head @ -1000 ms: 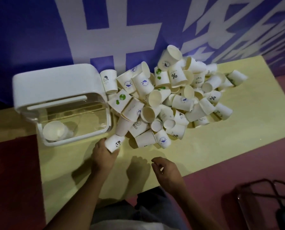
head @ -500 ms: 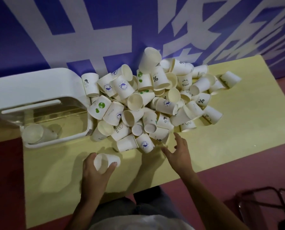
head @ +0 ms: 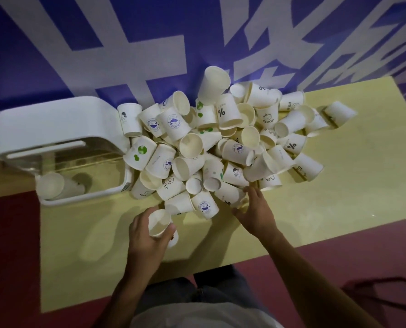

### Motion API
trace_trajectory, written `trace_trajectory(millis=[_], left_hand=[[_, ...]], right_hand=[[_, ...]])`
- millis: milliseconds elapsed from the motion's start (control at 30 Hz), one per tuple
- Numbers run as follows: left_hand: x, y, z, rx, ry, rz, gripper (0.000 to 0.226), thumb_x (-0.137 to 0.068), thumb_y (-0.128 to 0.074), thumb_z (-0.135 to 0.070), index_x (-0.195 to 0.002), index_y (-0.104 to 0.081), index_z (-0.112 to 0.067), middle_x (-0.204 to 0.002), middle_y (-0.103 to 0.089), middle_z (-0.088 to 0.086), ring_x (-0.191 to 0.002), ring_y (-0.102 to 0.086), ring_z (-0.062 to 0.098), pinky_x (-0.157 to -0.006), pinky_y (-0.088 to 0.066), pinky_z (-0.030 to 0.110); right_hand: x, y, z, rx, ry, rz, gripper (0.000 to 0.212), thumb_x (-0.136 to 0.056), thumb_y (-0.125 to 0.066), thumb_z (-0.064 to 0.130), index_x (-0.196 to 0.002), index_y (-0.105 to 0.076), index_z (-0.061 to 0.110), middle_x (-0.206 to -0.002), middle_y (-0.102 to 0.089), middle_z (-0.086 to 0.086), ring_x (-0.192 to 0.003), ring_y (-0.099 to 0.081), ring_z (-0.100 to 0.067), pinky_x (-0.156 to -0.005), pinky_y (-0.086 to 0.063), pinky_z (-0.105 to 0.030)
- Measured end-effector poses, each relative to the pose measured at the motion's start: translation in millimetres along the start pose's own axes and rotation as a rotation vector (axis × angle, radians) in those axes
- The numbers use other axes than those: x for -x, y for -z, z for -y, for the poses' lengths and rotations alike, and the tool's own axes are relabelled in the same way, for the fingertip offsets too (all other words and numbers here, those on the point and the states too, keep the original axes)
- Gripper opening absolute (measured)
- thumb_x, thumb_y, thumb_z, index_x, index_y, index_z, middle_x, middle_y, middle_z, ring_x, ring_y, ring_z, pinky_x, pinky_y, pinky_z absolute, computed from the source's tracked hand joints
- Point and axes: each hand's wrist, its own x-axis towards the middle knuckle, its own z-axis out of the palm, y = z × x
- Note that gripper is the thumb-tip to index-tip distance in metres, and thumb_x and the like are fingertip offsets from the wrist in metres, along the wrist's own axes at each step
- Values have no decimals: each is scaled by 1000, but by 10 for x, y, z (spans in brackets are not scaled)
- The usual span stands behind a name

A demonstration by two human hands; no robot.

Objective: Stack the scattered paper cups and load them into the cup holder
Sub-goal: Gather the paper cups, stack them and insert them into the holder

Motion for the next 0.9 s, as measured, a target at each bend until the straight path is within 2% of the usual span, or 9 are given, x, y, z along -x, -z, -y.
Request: trace_trajectory(millis=[67,167,267,367,500,633,733,900], left_hand=[[-19,13,-21,22,-23,14,60,-81,-84,-31,-126,-48,-47,-119,-45,-41,-114,-49,7,-88,-41,24],[-64,22,-38,55,-25,39,67,-75,-89,-28,-127,-49,-42,-121,-50,-29,-108,-51,-2,-88,-41,22],[-107,60,-24,75,-42,61,70,-72,-92,-27,-127,-51,-41,-123,-51,-30,-111,-50,-9,-90,-42,23],[-130,151,14,61,-108,78,65,-79,-86,-30,-132,-48,-40,-124,-47,-39,-115,-47,-14,-94,-40,21],[-163,401,63,84,-165,110,61,-82,-79,-38,-134,-46,-40,-128,-48,-39,-120,-47,-12,-94,-38,7],[-241,794,214,135,-123,84,69,-76,-86,-38,-134,-49,-33,-130,-51,-26,-119,-51,-4,-93,-44,19],[-294,1136,342,146,-109,49,71,-72,-91,-32,-129,-49,-40,-127,-52,-27,-117,-50,-8,-90,-44,18],[-412,1769,613,182,-88,-37,75,-72,-86,-43,-137,-51,-33,-131,-54,-25,-121,-51,-4,-97,-43,21]], right_hand=[[99,53,-11,-62,-45,6,69,-79,-83,27,-135,-49,8,-127,-60,-14,-109,-61,-34,-83,-51,-37],[265,167,21,-115,-63,-6,73,-84,-80,28,-143,-43,9,-137,-53,-11,-119,-55,-28,-91,-40,-26],[446,249,150,-159,-62,-77,82,-81,-84,27,-148,-41,7,-141,-51,-8,-126,-51,-24,-97,-37,-26],[563,271,330,-184,-45,-161,84,-75,-89,29,-144,-46,8,-138,-55,-6,-127,-52,-26,-103,-44,-36],[623,242,756,-246,40,-194,80,-73,-90,37,-140,-51,18,-133,-57,6,-123,-54,-18,-98,-51,-47],[656,83,1338,-292,190,-174,76,-75,-88,45,-139,-54,21,-131,-57,10,-121,-57,-12,-93,-54,-43],[663,-116,1761,-262,244,-148,78,-75,-85,51,-140,-55,20,-133,-57,8,-119,-57,-9,-91,-55,-39],[677,-616,2426,-276,287,-108,80,-69,-90,51,-137,-55,26,-131,-57,14,-114,-60,-8,-86,-58,-35]])
